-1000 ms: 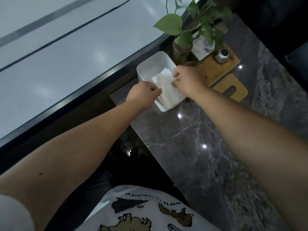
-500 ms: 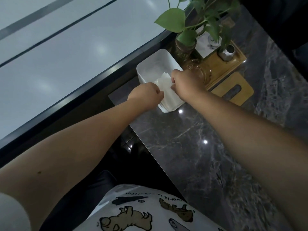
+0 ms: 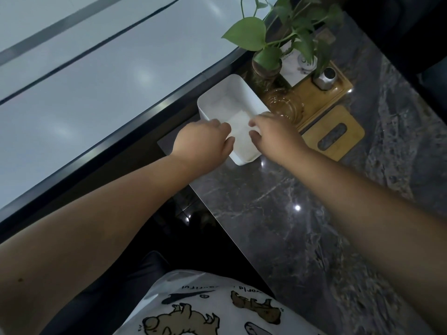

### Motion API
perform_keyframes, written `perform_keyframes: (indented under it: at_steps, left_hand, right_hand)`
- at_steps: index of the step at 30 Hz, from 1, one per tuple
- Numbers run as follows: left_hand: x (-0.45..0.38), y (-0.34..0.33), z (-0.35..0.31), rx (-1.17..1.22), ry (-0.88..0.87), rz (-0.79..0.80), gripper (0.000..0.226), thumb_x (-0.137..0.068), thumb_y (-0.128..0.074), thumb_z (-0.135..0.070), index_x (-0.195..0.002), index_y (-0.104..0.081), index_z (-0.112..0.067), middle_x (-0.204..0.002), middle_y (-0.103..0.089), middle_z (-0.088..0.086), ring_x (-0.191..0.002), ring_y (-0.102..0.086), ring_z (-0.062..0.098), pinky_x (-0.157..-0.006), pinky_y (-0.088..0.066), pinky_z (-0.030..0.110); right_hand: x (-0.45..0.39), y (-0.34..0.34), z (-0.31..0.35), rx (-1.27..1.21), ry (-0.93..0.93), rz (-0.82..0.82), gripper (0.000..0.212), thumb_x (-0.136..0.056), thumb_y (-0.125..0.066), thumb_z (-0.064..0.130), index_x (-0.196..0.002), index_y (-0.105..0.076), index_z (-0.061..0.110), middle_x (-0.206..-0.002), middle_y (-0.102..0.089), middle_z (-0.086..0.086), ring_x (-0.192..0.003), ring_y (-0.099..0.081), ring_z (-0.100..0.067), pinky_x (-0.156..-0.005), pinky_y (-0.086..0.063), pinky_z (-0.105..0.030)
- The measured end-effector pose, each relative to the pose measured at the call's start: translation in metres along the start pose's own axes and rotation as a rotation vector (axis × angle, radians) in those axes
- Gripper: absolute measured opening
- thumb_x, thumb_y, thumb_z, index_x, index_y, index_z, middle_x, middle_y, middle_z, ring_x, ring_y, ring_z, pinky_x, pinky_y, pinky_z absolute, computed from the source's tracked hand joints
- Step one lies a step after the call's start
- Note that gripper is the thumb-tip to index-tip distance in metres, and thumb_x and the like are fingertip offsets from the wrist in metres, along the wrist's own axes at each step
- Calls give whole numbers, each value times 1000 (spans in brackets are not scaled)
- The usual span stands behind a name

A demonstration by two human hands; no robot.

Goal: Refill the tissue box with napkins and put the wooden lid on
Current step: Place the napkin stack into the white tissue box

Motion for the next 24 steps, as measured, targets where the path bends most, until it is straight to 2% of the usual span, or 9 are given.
perform_keyframes:
  at_steps: [3, 5, 7, 10, 12, 14, 16, 20, 24]
  left_hand:
    - [-7, 0, -3, -170, -154, -5, 44, -97, -33, -39, -102, -68, -13, -102, -63, 8, -96, -56, 32, -79, -41, 43]
    - [-20, -7, -7, -253, -227, 142, 54, -99, -21, -44, -103, -69, -18, -110, -65, 4, -106, -55, 29, -94, -38, 46]
    - [-30, -16, -10, -326, -301, 300, 62, -99, -12, -47, -97, -69, -22, -101, -68, 3, -100, -57, 27, -100, -34, 49]
    - [-37, -23, -10, -375, -341, 441, 62, -97, -6, -45, -81, -62, -24, -76, -63, -1, -74, -53, 21, -92, -34, 47]
    - [-40, -23, -11, -376, -354, 470, 56, -96, -8, -42, -67, -50, -20, -64, -52, -2, -60, -44, 17, -83, -33, 44]
    - [-43, -22, -13, -356, -347, 493, 49, -97, -13, -39, -60, -40, -20, -62, -46, -2, -57, -39, 16, -81, -33, 43]
    - [-45, -21, -14, -342, -336, 512, 47, -98, -16, -38, -60, -39, -20, -62, -44, -4, -60, -41, 17, -84, -35, 43]
    - [-46, -21, -15, -343, -330, 538, 47, -98, -16, -38, -61, -38, -21, -65, -46, -2, -60, -40, 16, -84, -36, 43]
    - [-46, -22, -14, -343, -307, 540, 49, -98, -16, -40, -60, -41, -21, -64, -48, -2, -58, -40, 14, -83, -36, 41]
  right_hand:
    - [13, -3, 2, 180, 89, 137, 28, -96, -47, 24, -107, -64, 5, -108, -63, -17, -95, -61, -35, -75, -49, -36]
    - [13, -11, 8, 347, 148, 297, 25, -98, -44, 25, -99, -63, 8, -96, -62, -12, -86, -60, -31, -65, -39, -31]
    - [12, -15, 16, 510, 220, 427, 19, -95, -48, 22, -105, -61, 11, -92, -60, -7, -82, -58, -28, -65, -38, -31]
    - [12, -18, 16, 578, 212, 554, 24, -96, -41, 23, -114, -57, 18, -108, -62, -5, -93, -56, -28, -88, -45, -41]
    - [10, -20, 15, 593, 202, 592, 29, -100, -33, 28, -110, -59, 20, -112, -62, -4, -97, -54, -27, -94, -43, -43]
    - [6, -22, 13, 580, 164, 645, 26, -99, -34, 27, -101, -58, 18, -114, -62, -5, -96, -53, -27, -94, -44, -44]
    - [4, -24, 13, 542, 110, 705, 17, -97, -38, 24, -91, -52, 17, -112, -62, -5, -91, -51, -25, -91, -46, -41]
    - [2, -24, 13, 542, 94, 751, 20, -97, -40, 23, -97, -58, 15, -106, -62, -4, -94, -55, -24, -86, -46, -37]
    - [1, -23, 11, 504, 33, 738, 21, -97, -39, 25, -88, -56, 17, -94, -58, -2, -89, -55, -24, -77, -43, -34]
Point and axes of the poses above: each hand's wrist, its own x-axis away from the middle knuckle, its own y-axis out of the back of the hand, z = x × y, the point moved 4 cm from there along -x, towards the middle knuckle
